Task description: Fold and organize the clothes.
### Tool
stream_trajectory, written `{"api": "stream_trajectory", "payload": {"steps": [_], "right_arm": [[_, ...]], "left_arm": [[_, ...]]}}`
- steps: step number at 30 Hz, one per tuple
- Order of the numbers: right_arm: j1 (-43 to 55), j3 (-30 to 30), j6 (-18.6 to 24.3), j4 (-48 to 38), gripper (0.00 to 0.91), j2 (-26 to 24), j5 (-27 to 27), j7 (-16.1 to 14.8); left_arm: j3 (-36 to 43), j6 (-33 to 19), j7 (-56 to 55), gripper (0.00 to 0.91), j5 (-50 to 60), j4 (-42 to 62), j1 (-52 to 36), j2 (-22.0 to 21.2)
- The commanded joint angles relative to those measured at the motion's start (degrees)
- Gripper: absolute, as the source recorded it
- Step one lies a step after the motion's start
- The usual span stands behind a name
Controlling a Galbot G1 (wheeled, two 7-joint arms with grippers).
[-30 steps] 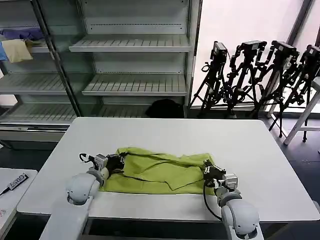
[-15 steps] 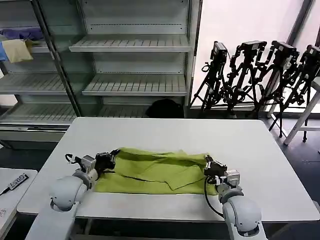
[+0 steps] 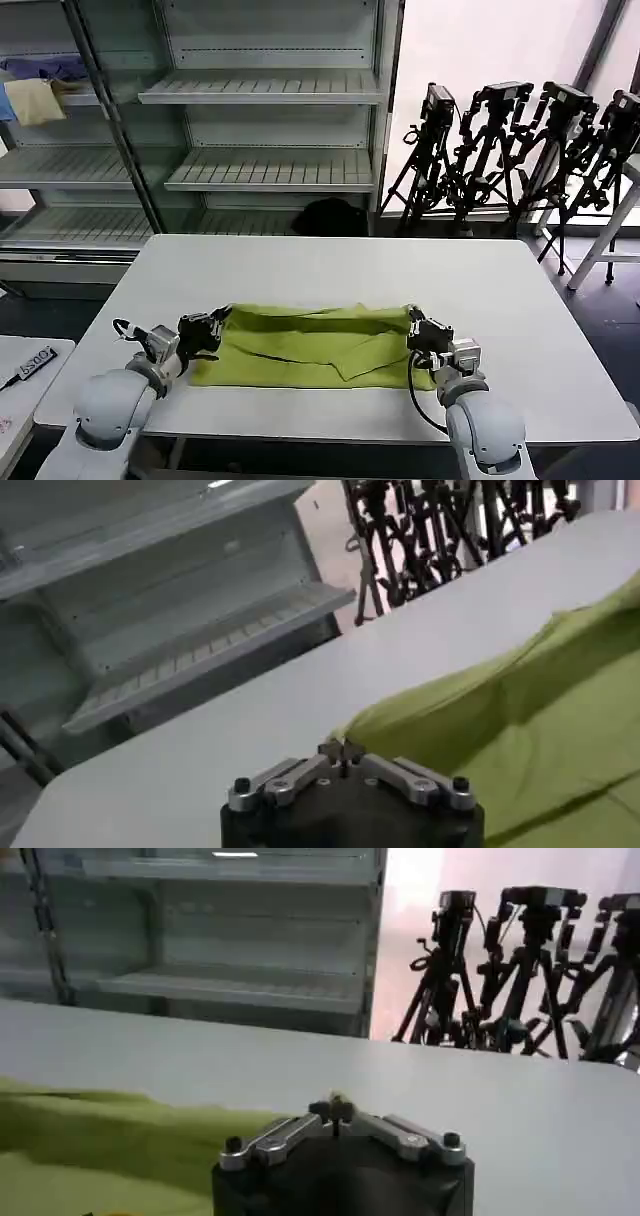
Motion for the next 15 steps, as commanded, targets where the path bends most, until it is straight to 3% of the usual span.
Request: {"api": "stream_trajectory", "payload": {"steps": [1, 7, 15], "right_arm": [[-1.5, 0.2, 0.0, 1.0, 0.0, -0.2, -1.8, -1.3], [-3.4, 0.3, 0.1, 0.6, 0.0, -0.2, -5.0, -3.1], [-4.1, 0.0, 0.1, -0.8, 0.0, 0.4, -7.2, -2.8]], "left_arm": [[-0.9, -0.3, 0.9, 0.0, 2.7, -2.6, 4.2, 0.4], [-2.3, -1.2, 1.4, 0.0, 3.1, -3.3, 6.6, 0.2], [-1.4, -2.5, 1.3, 0.0, 6.3, -1.4, 8.1, -1.1]]}}
